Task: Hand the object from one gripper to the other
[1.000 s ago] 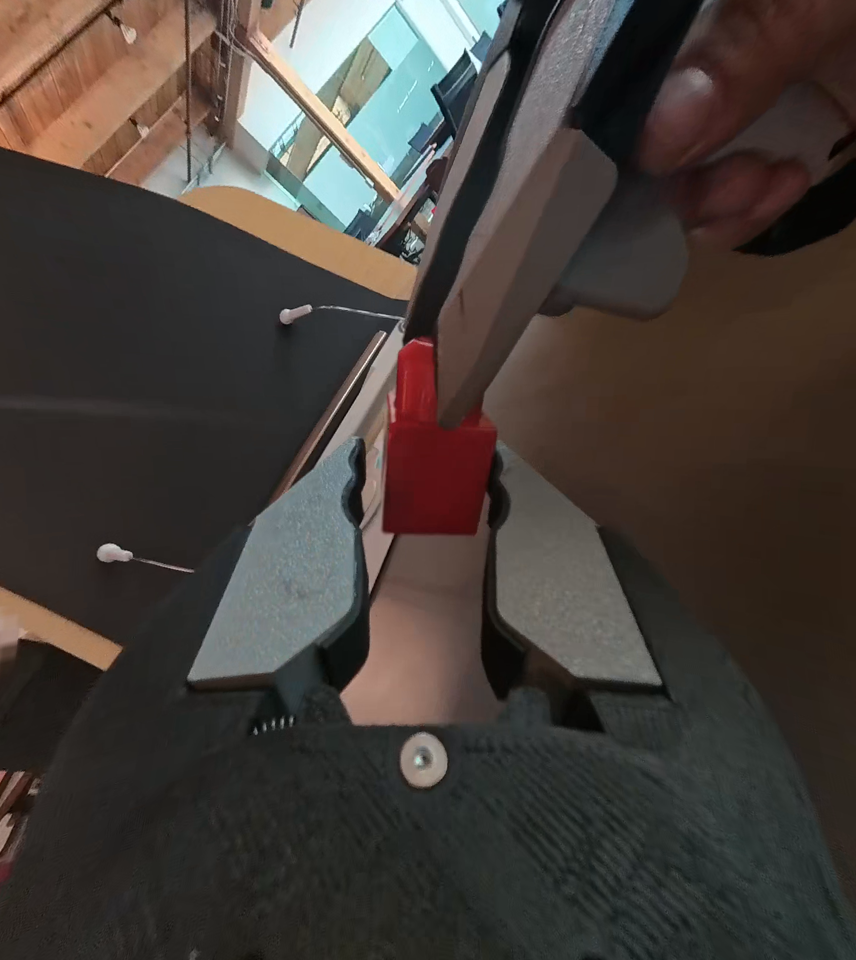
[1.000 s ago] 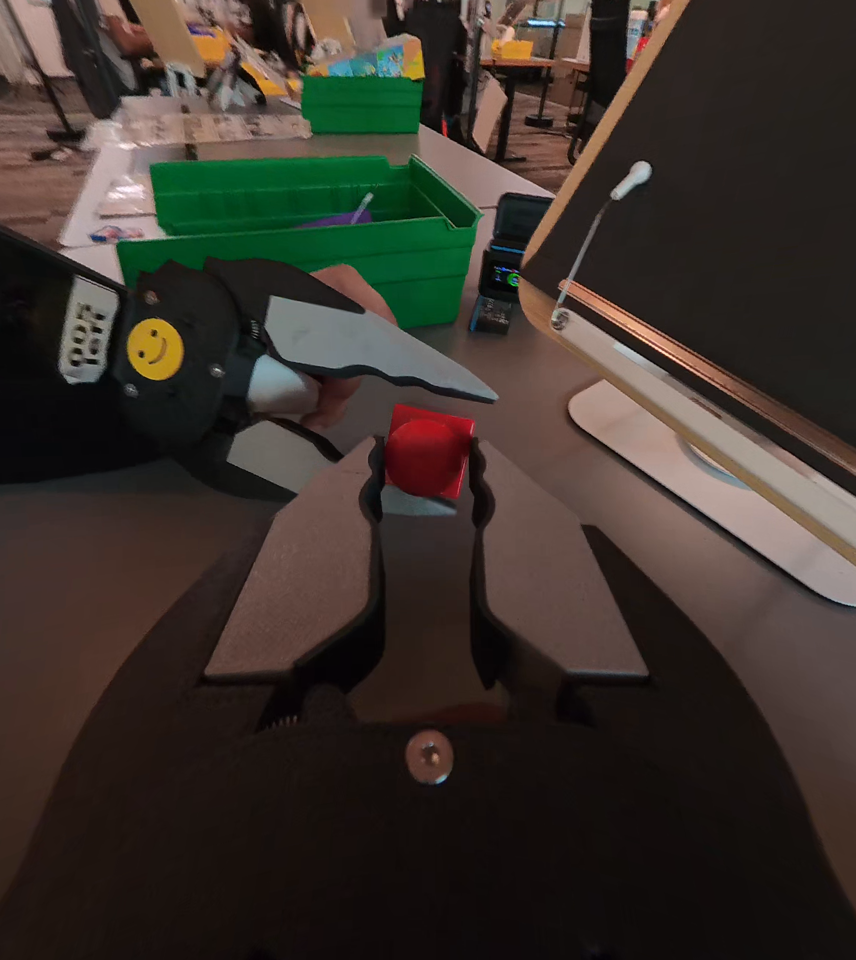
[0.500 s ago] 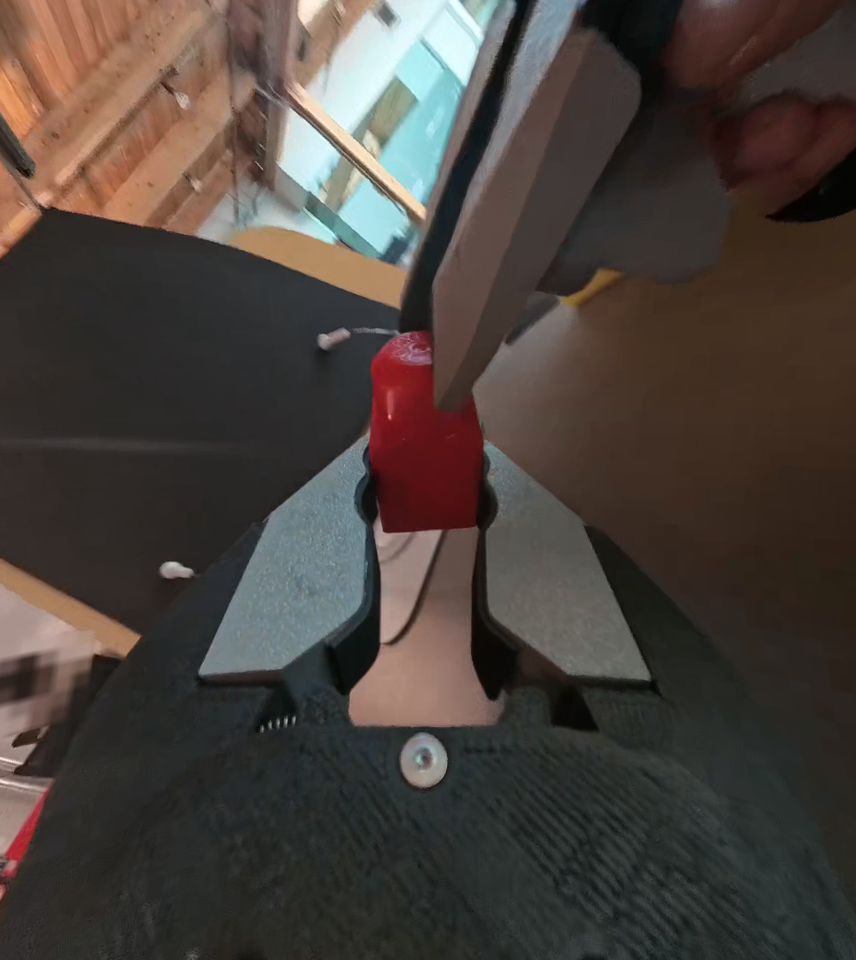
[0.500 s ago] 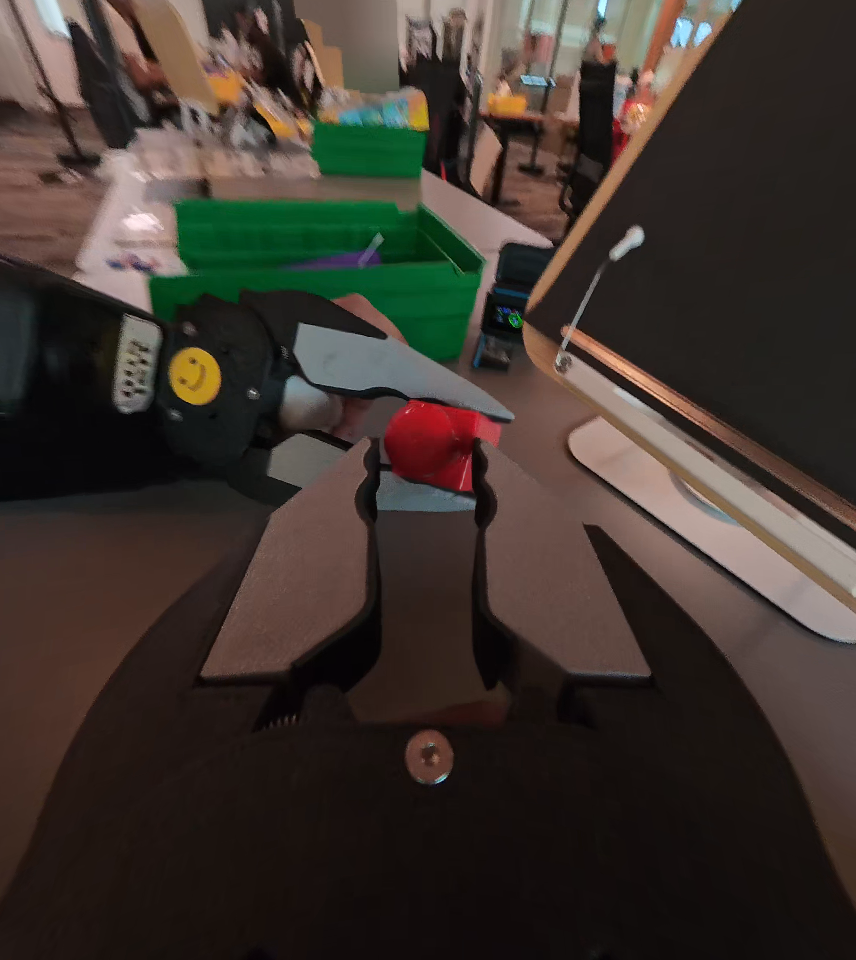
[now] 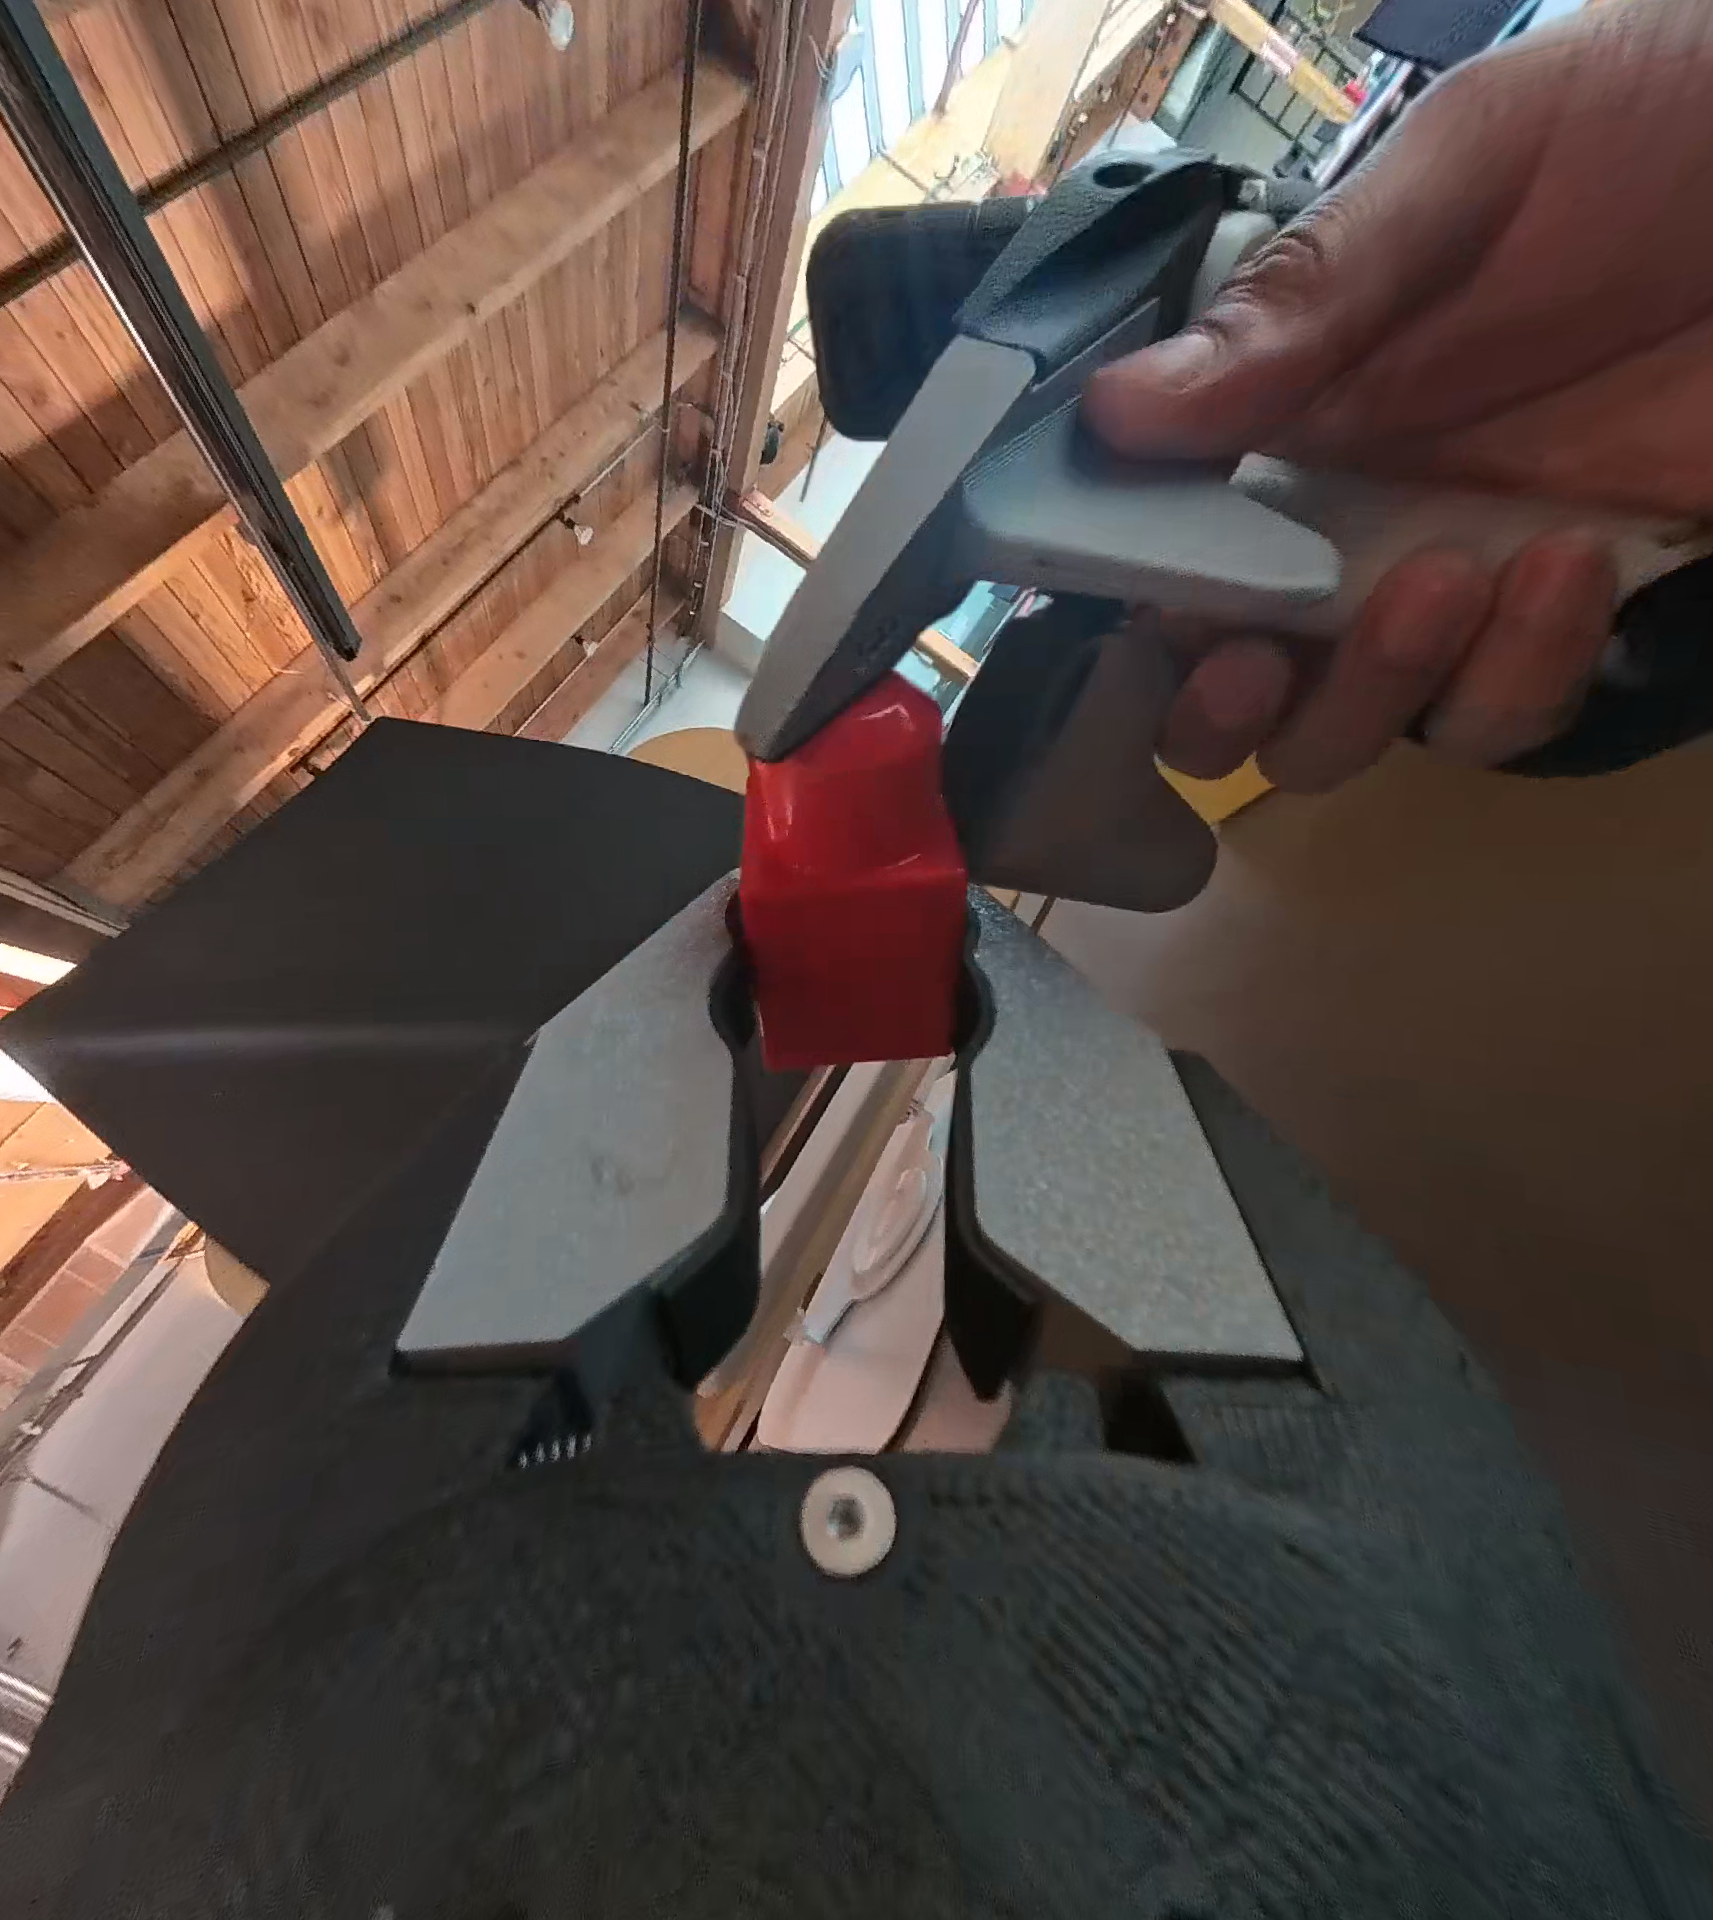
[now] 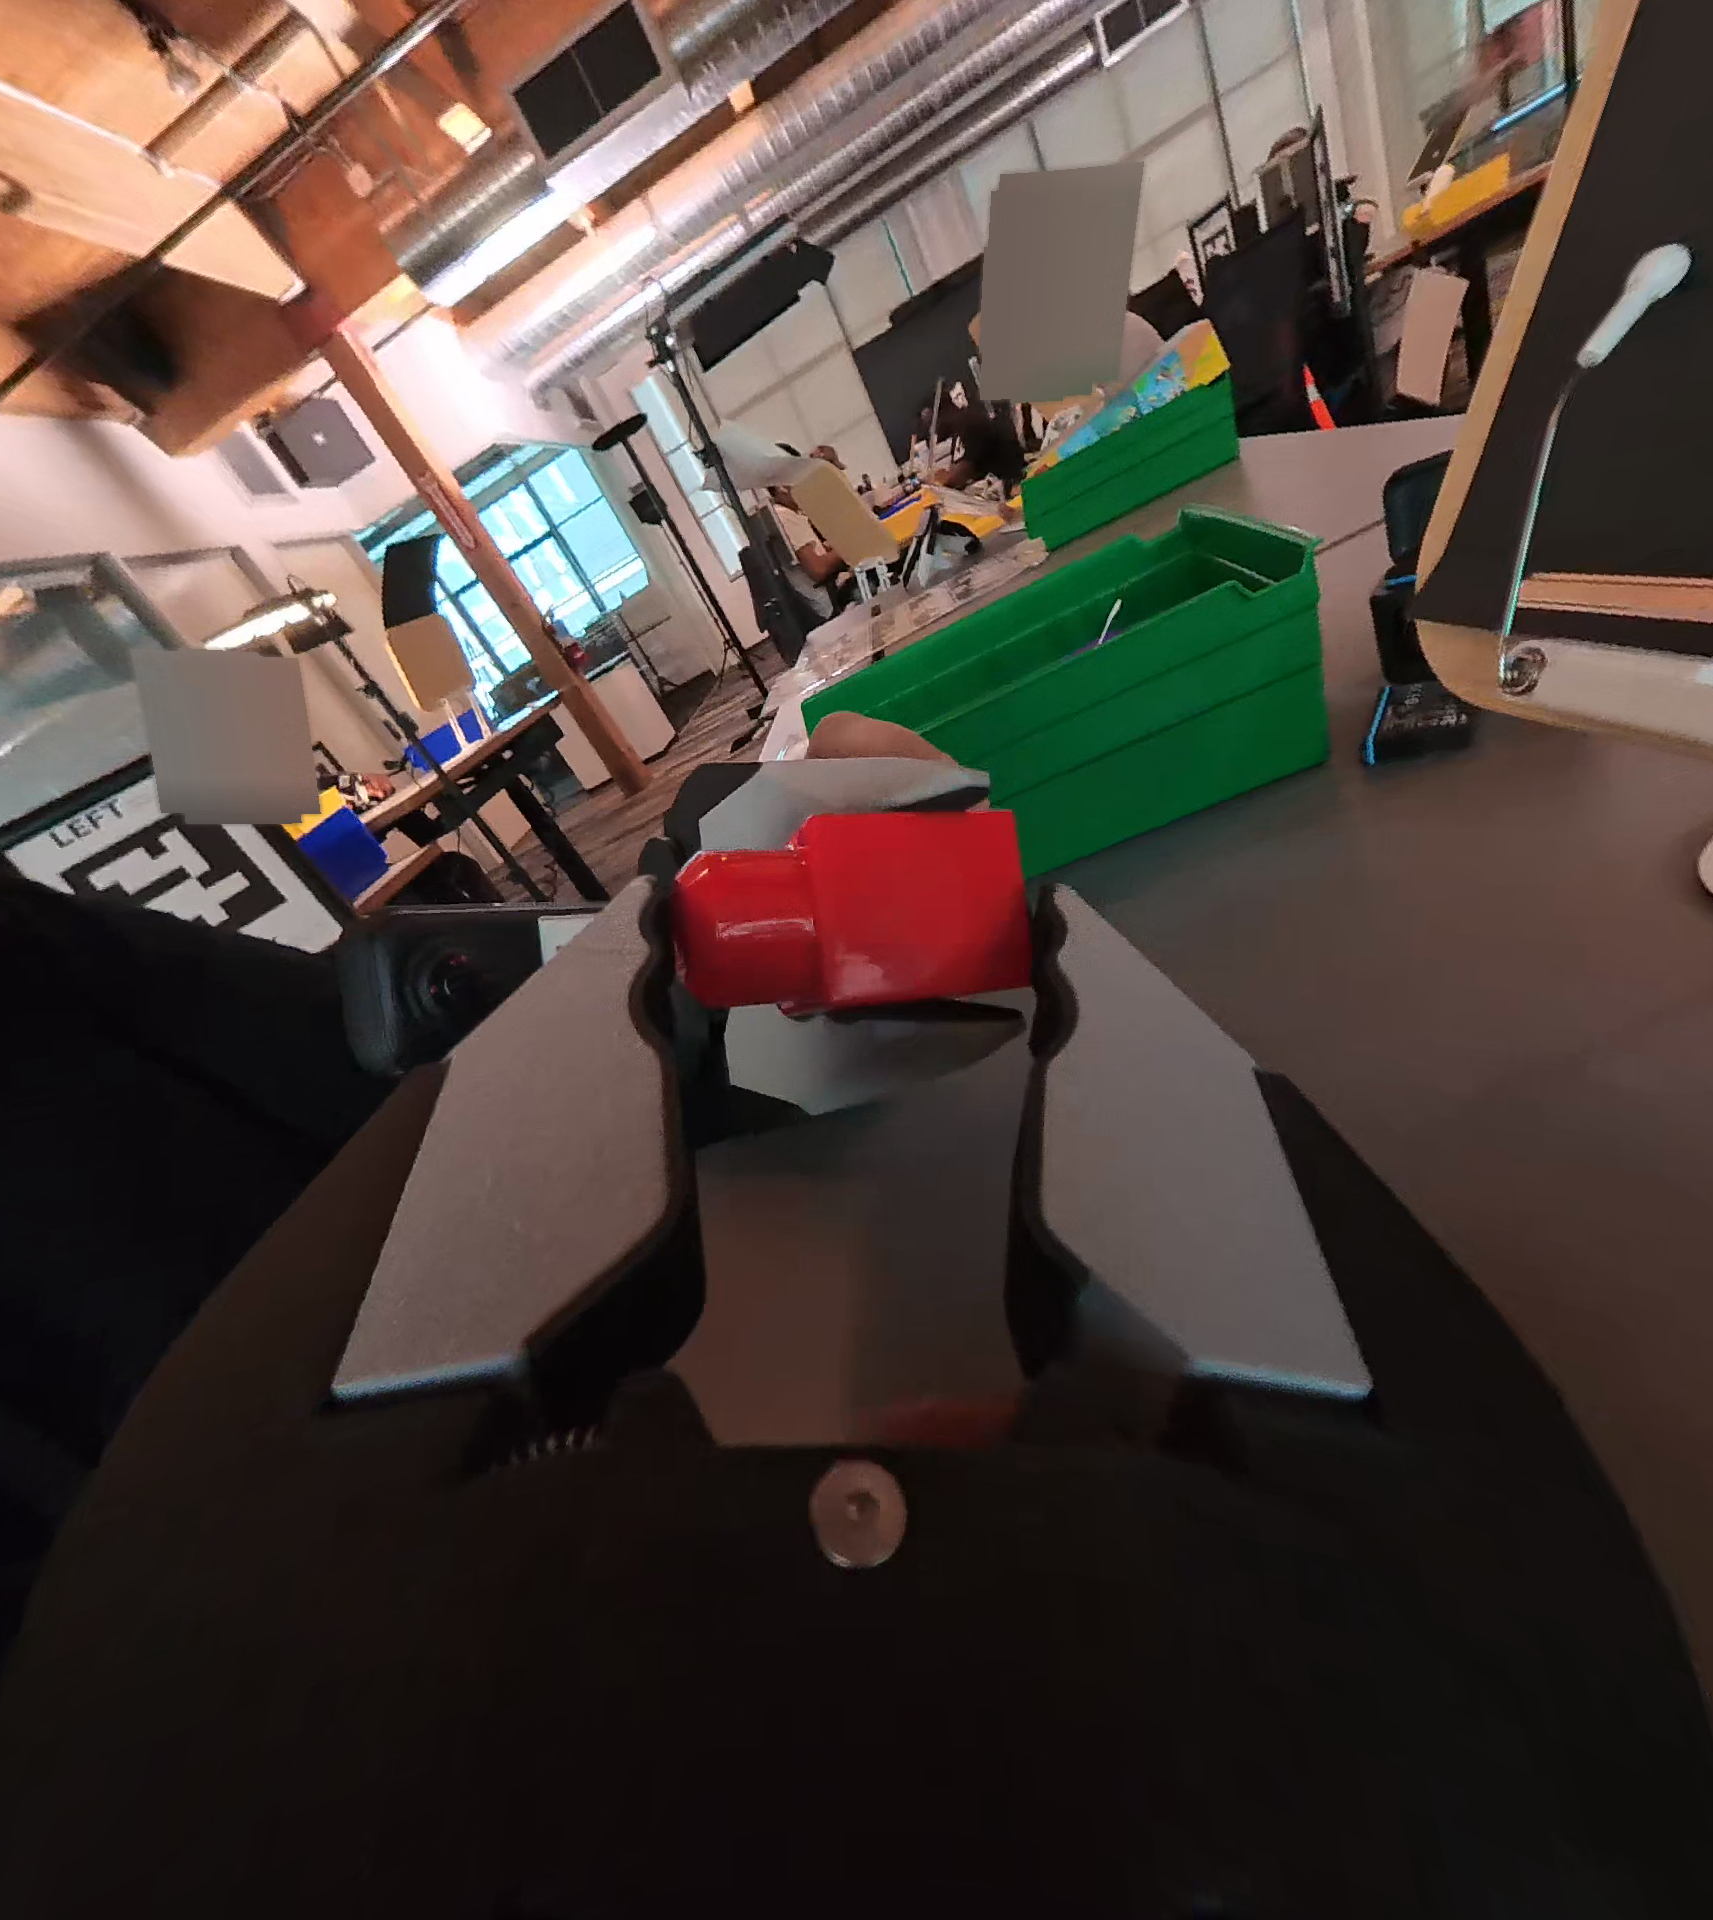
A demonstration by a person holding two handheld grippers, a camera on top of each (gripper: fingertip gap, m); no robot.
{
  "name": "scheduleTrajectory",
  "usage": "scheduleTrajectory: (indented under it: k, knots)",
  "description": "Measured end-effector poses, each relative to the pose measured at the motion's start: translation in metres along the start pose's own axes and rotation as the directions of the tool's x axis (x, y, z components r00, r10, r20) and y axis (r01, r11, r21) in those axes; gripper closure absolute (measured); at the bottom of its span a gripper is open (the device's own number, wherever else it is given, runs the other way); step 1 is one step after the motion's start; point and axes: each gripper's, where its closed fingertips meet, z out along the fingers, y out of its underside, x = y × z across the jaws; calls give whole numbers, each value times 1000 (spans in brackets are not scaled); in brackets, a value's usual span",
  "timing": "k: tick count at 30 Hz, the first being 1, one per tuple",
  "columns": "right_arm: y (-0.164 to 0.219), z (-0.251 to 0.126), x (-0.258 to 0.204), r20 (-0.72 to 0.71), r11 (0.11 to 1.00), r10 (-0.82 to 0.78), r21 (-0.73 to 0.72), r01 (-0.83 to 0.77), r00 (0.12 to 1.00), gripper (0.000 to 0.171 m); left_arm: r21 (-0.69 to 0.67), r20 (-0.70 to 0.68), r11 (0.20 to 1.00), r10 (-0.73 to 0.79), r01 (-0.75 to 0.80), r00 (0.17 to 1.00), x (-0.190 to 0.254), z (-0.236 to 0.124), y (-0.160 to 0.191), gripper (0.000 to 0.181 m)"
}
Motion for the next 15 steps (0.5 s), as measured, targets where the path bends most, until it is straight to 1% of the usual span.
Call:
scheduleTrajectory:
  k: [3,7,9,11,13,15]
  knots:
    - [2,-1,3,-2,1000,7,-14,-7,1000,104,-15,-15,1000,9,-10,1000,3,1,2,148]
    - [3,0,2,-21,999,-47,-29,46,999,105,-16,-4,999,37,-37,999,3,0,4,148]
    - [1,0,-6,17,998,-58,-11,58,998,105,11,7,999,49,-49,999,-1,-2,-2,148]
    - [-2,-1,-14,79,1000,-14,-2,15,997,104,52,9,998,28,-28,1000,-4,-5,-12,148]
    - [0,-2,-18,130,999,29,-22,-27,991,104,79,5,997,13,-13,1000,-4,-7,-17,148]
    - [5,-3,-18,154,998,48,-49,-40,987,103,80,5,996,33,-34,999,-1,-6,-17,148]
